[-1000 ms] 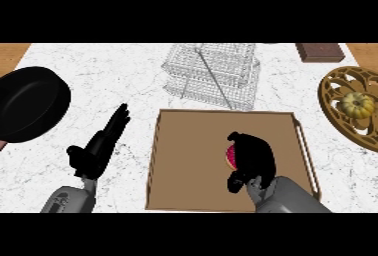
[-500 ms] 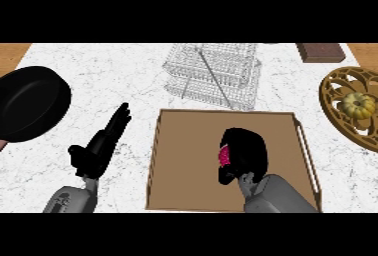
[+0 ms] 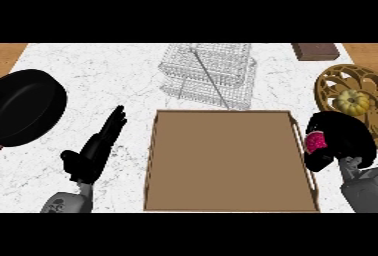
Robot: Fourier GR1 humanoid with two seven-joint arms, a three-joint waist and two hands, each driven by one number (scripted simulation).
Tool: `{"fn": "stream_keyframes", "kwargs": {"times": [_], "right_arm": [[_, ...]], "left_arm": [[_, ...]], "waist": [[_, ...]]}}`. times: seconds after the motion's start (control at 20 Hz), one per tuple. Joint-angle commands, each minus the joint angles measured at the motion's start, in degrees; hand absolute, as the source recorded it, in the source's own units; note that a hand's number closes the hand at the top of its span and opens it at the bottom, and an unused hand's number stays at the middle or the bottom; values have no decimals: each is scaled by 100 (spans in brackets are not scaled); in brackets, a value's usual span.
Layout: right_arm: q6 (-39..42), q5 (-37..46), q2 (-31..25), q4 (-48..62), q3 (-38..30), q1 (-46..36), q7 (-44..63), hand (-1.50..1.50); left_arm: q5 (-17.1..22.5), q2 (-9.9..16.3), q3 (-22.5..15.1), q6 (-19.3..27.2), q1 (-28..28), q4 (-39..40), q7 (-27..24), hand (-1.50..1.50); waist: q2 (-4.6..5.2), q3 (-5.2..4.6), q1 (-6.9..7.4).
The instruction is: Pick the cupcake from the tray and place it in the tiered basket
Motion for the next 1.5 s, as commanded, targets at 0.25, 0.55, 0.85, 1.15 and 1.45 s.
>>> {"fn": "stream_keyframes", "kwargs": {"times": [0.25,0.55,0.85,1.15,1.45], "right_arm": [[-383,-1086,-435,-844,-1697,102,-877,150],[-169,-1519,-301,-1567,-2015,-984,-525,150],[221,-1582,104,-1150,-1891,-2327,224,150],[201,-1317,673,364,-1537,-4317,820,150],[-197,-929,1372,2201,-1503,-5606,715,150]], "left_arm": [[9,-7,68,-140,-6,106,-82,0],[-188,-149,9,-9,-202,289,-120,0],[-142,-70,104,-201,-113,59,9,0],[-32,-39,233,-295,-451,129,322,0],[-242,-223,68,-216,-389,195,115,0]], "waist": [[-9,-2,38],[8,-9,117],[16,-4,182],[38,-9,273],[67,-11,346]]}}
